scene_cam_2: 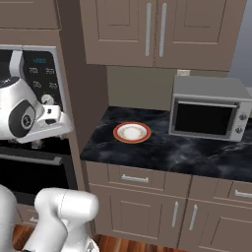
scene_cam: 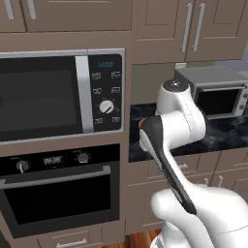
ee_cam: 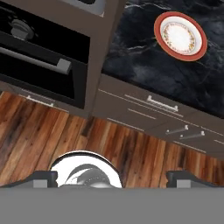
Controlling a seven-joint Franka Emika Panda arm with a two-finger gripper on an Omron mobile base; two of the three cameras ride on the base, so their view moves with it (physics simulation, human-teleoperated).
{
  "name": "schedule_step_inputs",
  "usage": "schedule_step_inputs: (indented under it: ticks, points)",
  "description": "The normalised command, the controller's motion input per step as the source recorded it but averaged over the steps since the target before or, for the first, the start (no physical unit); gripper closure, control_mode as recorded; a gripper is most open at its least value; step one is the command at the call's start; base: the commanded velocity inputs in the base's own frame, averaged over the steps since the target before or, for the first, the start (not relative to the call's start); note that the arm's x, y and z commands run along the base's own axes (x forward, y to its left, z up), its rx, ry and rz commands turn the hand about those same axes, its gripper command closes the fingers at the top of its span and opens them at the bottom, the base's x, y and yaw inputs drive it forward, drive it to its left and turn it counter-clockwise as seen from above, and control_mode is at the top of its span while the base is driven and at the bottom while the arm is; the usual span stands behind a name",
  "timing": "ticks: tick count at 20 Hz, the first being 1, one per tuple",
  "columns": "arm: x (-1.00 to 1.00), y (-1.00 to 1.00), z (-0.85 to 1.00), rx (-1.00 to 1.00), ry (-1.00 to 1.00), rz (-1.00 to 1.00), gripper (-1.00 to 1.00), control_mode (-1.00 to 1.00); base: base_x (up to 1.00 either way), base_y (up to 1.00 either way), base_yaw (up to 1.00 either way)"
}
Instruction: Take the fish from the oven and place it on the plate on the counter.
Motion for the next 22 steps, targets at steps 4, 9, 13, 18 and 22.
schedule_step_inputs:
  ticks: [4, 9, 13, 18, 22]
  points:
    - [-0.07, 0.41, 0.0, -0.05, -0.01, 0.05, -1.0, -1.0, 0.0, 0.0, 0.0]
    - [-0.11, 0.42, 0.0, -0.02, -0.08, 0.08, -1.0, -1.0, 0.0, 0.0, 0.0]
    - [-0.14, 0.39, -0.01, -0.05, -0.03, 0.07, -1.0, -1.0, 0.0, 0.0, 0.0]
    - [-0.16, 0.38, -0.05, -0.05, -0.06, 0.04, -1.0, -1.0, 0.0, 0.0, 0.0]
    - [-0.15, 0.32, -0.06, -0.04, -0.09, 0.05, -1.0, -1.0, 0.0, 0.0, 0.0]
